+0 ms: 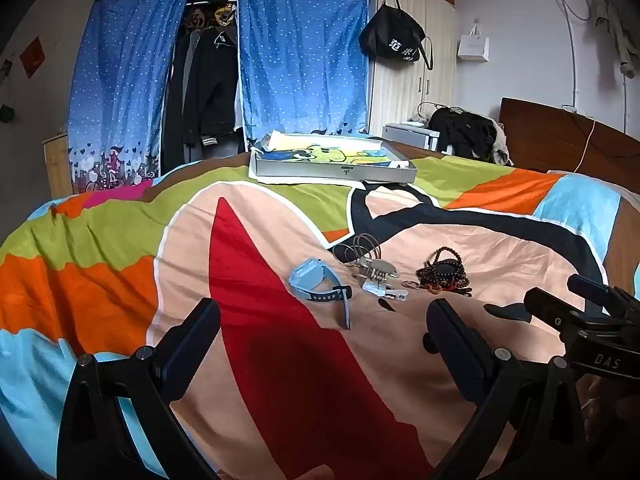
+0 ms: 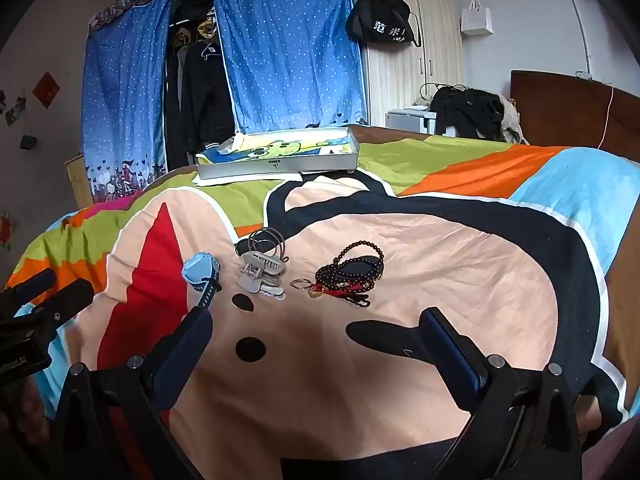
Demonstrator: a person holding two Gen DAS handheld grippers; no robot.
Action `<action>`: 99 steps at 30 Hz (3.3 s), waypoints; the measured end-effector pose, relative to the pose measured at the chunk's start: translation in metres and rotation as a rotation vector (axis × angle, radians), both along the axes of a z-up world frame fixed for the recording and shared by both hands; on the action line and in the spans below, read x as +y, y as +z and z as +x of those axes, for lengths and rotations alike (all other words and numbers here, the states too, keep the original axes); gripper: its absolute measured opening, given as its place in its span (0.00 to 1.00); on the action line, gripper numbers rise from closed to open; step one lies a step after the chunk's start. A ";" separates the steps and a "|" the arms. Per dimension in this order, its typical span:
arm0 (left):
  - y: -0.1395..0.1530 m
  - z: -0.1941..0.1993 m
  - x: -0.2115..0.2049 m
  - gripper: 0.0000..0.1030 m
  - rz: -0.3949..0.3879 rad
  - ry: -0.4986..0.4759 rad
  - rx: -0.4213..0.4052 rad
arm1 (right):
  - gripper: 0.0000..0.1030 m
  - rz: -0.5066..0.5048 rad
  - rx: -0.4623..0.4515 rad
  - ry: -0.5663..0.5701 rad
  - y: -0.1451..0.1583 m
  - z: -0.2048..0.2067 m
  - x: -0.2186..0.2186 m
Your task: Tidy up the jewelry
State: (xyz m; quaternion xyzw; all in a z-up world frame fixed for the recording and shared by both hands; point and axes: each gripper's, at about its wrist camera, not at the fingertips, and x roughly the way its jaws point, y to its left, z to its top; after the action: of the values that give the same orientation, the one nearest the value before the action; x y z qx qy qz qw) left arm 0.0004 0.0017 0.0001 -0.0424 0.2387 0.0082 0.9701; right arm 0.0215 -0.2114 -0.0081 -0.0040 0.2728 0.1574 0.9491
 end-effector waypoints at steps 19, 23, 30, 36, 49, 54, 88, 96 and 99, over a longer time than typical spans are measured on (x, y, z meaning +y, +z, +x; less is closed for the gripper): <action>0.004 0.000 -0.003 0.98 -0.008 -0.007 -0.001 | 1.00 -0.001 -0.001 0.001 0.000 0.000 0.000; 0.004 0.000 -0.003 0.98 -0.007 -0.008 -0.001 | 1.00 -0.001 -0.001 0.000 0.000 0.000 0.000; 0.004 0.000 -0.005 0.98 -0.001 -0.016 -0.004 | 1.00 -0.001 -0.001 0.000 0.000 0.000 0.000; 0.004 0.000 -0.005 0.98 0.002 -0.017 -0.005 | 1.00 -0.004 -0.001 -0.004 0.000 0.000 0.000; 0.004 -0.001 -0.004 0.98 0.000 -0.016 -0.006 | 1.00 -0.005 -0.001 -0.005 -0.001 0.000 0.000; 0.004 0.000 -0.004 0.98 0.002 -0.017 -0.007 | 1.00 -0.005 0.000 -0.004 0.000 0.000 0.000; 0.003 -0.002 -0.001 0.98 0.000 -0.014 -0.009 | 1.00 -0.004 0.000 -0.004 0.000 0.000 0.000; 0.002 0.000 0.000 0.98 -0.003 -0.010 0.002 | 1.00 -0.002 0.002 -0.004 -0.001 0.002 0.000; 0.000 0.003 0.000 0.98 -0.014 -0.016 0.015 | 1.00 -0.003 0.002 -0.005 -0.001 0.000 -0.001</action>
State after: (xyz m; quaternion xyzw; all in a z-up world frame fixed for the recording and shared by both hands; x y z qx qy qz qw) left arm 0.0029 0.0021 0.0000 -0.0473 0.2462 -0.0007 0.9681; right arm 0.0220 -0.2122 -0.0087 -0.0047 0.2740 0.1545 0.9492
